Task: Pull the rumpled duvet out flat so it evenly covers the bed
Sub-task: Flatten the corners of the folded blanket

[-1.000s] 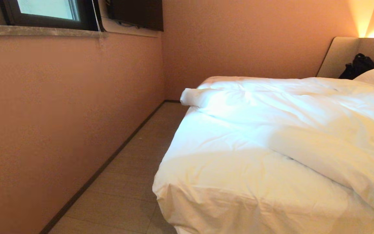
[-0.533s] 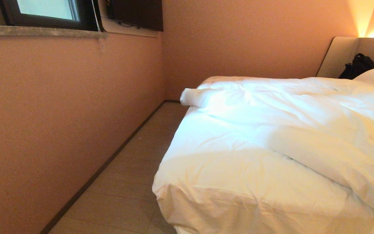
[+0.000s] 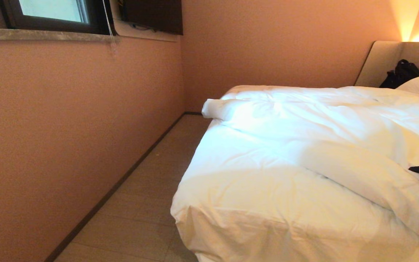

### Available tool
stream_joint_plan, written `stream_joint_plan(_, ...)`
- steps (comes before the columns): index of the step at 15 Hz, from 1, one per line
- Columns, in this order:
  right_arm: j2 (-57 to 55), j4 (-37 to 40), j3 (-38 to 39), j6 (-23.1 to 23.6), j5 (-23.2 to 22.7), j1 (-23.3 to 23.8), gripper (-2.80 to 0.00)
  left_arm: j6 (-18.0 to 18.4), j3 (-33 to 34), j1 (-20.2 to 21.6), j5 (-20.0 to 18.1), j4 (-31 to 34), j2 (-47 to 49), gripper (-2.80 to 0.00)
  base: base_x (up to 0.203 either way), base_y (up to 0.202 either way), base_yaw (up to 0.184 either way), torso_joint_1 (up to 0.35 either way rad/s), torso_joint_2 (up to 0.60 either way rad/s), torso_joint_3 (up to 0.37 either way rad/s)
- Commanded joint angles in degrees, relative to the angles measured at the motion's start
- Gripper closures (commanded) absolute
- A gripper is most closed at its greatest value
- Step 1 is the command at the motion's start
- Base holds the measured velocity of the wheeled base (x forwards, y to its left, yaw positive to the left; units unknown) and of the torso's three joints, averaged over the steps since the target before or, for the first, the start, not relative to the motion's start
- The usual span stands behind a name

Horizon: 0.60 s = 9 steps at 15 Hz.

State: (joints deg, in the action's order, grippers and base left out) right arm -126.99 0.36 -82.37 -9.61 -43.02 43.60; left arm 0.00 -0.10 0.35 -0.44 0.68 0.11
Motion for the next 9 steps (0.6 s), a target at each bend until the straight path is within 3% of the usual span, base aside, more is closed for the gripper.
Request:
stream_joint_plan(1, 2.4, -0.2, 0.7, 0.4, -3.7, -0.5, 0.00, 0.0, 0.0, 0.0, 0.0, 0.0, 0.0, 0.00, 0.000, 0.000, 0.000, 0.000, 0.00, 0.000)
stream_joint_plan(9, 14.0, -0.3, 5.8, 1.7, -4.2, -3.3, 0.00, 0.0, 0.0, 0.0, 0.0, 0.0, 0.0, 0.00, 0.000, 0.000, 0.000, 0.000, 0.00, 0.000)
